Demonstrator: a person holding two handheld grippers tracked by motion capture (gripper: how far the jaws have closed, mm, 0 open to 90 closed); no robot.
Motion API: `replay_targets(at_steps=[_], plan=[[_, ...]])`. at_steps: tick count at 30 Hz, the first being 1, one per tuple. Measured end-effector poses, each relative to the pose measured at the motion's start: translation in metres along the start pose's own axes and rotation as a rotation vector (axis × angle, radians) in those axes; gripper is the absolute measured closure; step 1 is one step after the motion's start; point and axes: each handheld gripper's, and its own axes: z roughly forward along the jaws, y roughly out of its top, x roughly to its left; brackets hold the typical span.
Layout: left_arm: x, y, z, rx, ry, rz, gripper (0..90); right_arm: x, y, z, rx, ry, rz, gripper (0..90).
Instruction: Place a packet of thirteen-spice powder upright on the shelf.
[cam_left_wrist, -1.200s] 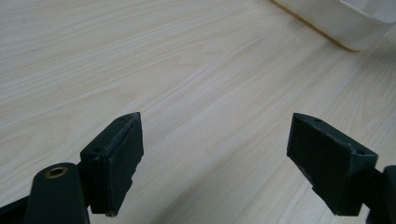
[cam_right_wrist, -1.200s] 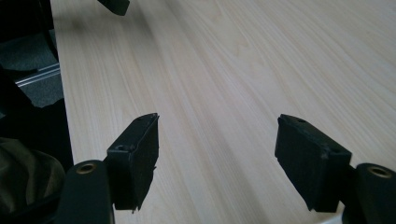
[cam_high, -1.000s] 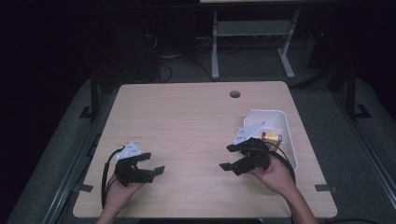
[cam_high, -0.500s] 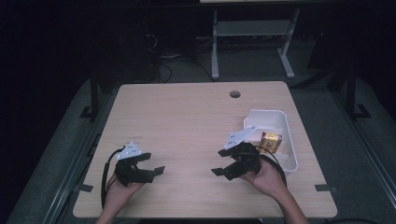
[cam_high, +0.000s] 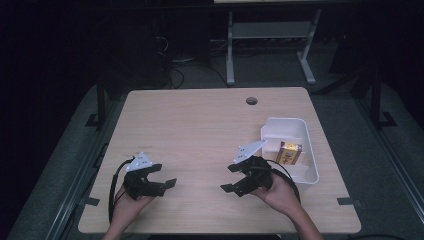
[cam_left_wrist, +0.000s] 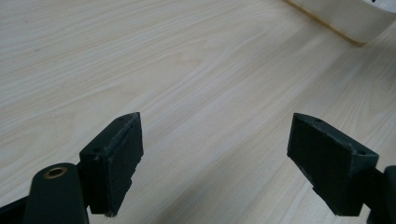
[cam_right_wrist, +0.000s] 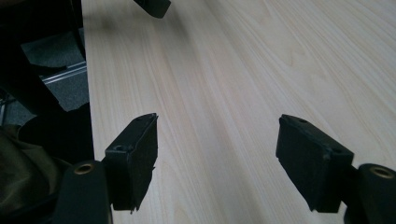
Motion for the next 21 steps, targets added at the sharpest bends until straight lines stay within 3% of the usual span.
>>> replay_targets(at_steps=[13, 21], plan=[[0.0, 0.0, 0.0, 0.004, 0.011, 0.009, 17.5, 0.006, -0.003, 0.016, 0.013, 0.036, 0.001, 28.8], [0.0, 0.0, 0.001, 0.004, 0.011, 0.01, 17.5, 0.013, -0.004, 0.021, -0.008, 0.057, 0.007, 28.8]])
